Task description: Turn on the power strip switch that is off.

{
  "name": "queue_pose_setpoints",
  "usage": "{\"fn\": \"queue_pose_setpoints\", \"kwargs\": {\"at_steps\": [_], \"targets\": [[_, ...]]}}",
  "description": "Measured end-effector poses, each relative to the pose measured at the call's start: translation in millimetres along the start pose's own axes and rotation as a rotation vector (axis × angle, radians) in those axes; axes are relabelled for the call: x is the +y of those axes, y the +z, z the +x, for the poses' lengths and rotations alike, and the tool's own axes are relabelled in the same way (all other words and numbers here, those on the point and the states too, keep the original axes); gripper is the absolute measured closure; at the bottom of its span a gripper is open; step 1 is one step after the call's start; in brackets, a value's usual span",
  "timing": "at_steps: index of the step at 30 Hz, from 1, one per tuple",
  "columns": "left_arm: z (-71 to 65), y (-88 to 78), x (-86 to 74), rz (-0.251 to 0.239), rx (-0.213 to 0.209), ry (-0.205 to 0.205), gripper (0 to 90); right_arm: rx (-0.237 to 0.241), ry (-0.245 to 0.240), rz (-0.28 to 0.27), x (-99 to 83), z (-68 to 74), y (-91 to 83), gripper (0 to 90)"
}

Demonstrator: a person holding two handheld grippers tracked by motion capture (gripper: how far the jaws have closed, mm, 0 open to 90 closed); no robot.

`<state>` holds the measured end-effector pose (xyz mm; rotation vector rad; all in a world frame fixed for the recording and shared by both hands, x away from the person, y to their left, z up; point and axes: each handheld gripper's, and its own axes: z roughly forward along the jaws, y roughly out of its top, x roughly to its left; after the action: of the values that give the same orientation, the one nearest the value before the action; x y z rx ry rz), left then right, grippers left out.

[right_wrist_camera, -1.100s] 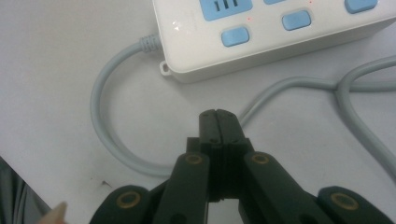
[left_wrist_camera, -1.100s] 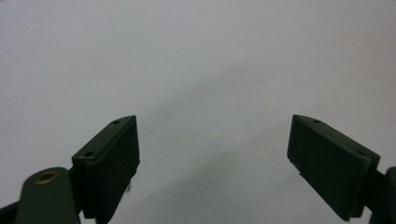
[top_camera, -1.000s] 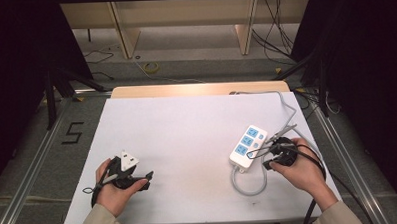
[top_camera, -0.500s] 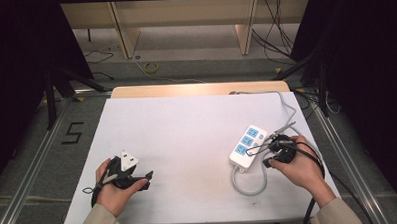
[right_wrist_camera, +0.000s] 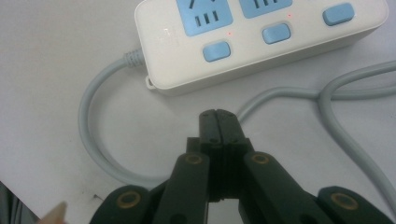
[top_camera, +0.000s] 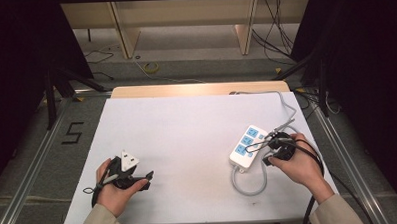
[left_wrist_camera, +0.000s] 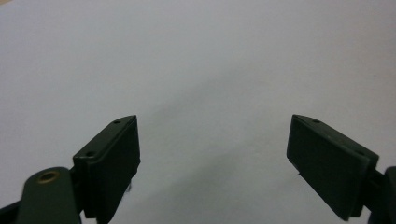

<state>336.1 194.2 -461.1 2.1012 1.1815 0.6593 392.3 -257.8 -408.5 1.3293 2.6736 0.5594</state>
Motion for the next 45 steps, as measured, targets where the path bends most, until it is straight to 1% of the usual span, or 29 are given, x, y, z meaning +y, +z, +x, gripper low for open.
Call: {"fn": "queue_pose_setpoints", "kwargs": {"at_steps": [12,20,45], "targets": [[-0.3,0.2,0.2,0.006,-0.001,0.009,17.1,-0.012,0.010,0.004,8.5,-6.4,-3.2,90.0],[-0.1,0.4,0.1,0.006,-0.001,0.007,17.1,-0.020,0.009,0.010,15.2,-10.0,-4.9,90.0],[-0.7,1.0,0.2,0.006,0.004,0.008,17.6,-0.026,0.030,0.035,26.5,-22.4,-1.0,90.0]]}}
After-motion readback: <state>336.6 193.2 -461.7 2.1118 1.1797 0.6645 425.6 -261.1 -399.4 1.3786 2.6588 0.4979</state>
